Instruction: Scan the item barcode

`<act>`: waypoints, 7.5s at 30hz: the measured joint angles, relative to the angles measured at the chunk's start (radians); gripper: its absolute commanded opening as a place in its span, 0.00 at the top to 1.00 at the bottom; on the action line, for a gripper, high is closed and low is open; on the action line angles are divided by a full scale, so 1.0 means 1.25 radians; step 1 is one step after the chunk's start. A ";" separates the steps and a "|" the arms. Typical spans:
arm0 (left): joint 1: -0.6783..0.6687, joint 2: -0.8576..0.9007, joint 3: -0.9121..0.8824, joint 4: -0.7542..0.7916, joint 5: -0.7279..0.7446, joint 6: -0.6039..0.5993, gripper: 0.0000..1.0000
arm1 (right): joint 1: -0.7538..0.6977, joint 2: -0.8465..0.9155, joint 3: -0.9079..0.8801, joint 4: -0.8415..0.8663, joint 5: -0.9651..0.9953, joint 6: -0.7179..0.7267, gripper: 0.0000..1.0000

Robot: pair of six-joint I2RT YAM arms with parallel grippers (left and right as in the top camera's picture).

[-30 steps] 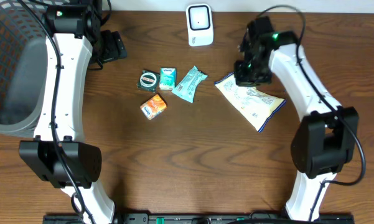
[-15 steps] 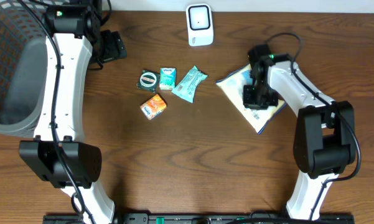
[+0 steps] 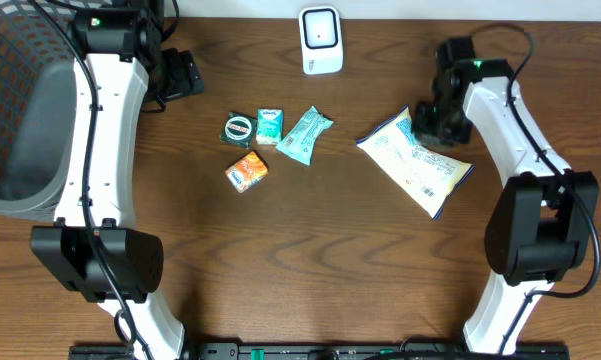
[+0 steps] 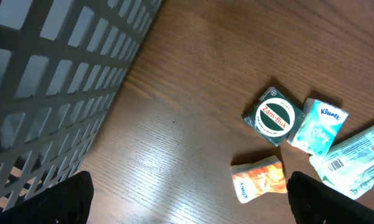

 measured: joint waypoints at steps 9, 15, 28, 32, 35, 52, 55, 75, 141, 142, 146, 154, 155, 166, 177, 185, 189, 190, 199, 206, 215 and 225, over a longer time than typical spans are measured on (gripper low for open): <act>0.000 0.000 0.000 0.000 0.000 0.000 0.02 | 0.045 0.022 -0.047 0.145 -0.023 0.001 0.77; 0.000 0.000 0.000 0.000 0.000 0.000 0.03 | 0.083 0.107 -0.084 0.232 -0.091 -0.008 0.83; 0.000 0.000 0.000 0.000 0.000 0.000 0.02 | 0.133 0.141 0.224 -0.222 -0.088 -0.077 0.76; 0.000 0.000 0.000 0.000 0.000 0.000 0.02 | 0.131 0.128 0.263 -0.322 0.039 -0.076 0.76; 0.000 0.000 0.000 0.000 0.000 0.000 0.02 | 0.128 0.128 0.222 -0.313 0.085 -0.074 0.74; 0.000 0.000 0.000 0.000 0.000 0.000 0.02 | 0.082 0.121 0.035 -0.007 0.146 -0.044 0.63; 0.000 0.000 0.000 0.000 0.000 0.000 0.02 | 0.061 0.139 0.135 -0.021 0.141 -0.071 0.58; 0.000 0.000 0.000 0.000 0.000 0.000 0.02 | 0.103 0.135 0.088 -0.038 0.022 -0.136 0.56; 0.000 0.000 0.000 0.000 0.000 0.000 0.02 | 0.021 0.379 0.277 -0.245 -0.570 -0.460 0.99; 0.000 0.000 0.000 0.000 0.000 0.000 0.02 | 0.021 0.379 0.285 -0.244 -0.585 -0.456 0.99; 0.000 0.000 0.000 0.000 0.000 0.000 0.02 | 0.008 0.367 0.350 -0.227 -0.645 -0.438 0.99; 0.000 0.000 0.000 0.000 0.000 0.000 0.02 | -0.034 0.216 0.433 -0.191 -0.704 -0.411 0.99; 0.000 0.000 0.000 0.000 0.000 0.000 0.02 | -0.036 0.196 0.436 -0.178 -0.721 -0.410 0.99; 0.000 0.000 0.000 0.000 0.000 0.000 0.02 | -0.033 0.156 0.446 -0.011 -1.023 -0.321 0.99; 0.000 0.000 0.000 0.000 0.000 0.000 0.02 | -0.033 0.156 0.446 0.065 -1.134 -0.157 0.99; 0.000 0.000 0.000 0.000 0.000 0.000 0.02 | -0.032 0.156 0.446 0.065 -1.135 -0.135 0.99; 0.000 0.000 0.000 0.000 0.000 0.000 0.02 | -0.032 0.156 0.446 0.066 -1.134 -0.134 0.99; 0.000 0.000 0.000 0.000 0.000 0.000 0.02 | -0.031 0.156 0.446 0.067 -1.134 -0.134 0.99; 0.000 0.000 0.000 0.000 0.000 0.000 0.02 | 0.003 0.156 0.446 0.104 -1.085 -0.091 0.99; 0.000 0.000 0.000 0.000 0.000 0.000 0.02 | 0.065 0.156 0.446 0.094 -0.836 -0.043 0.99; 0.000 0.000 0.000 0.000 0.000 0.000 0.02 | 0.132 0.156 0.444 -0.063 -0.271 -0.028 0.99; 0.000 0.000 0.000 0.000 0.000 0.000 0.02 | 0.126 0.156 0.430 -0.116 0.307 -0.002 0.99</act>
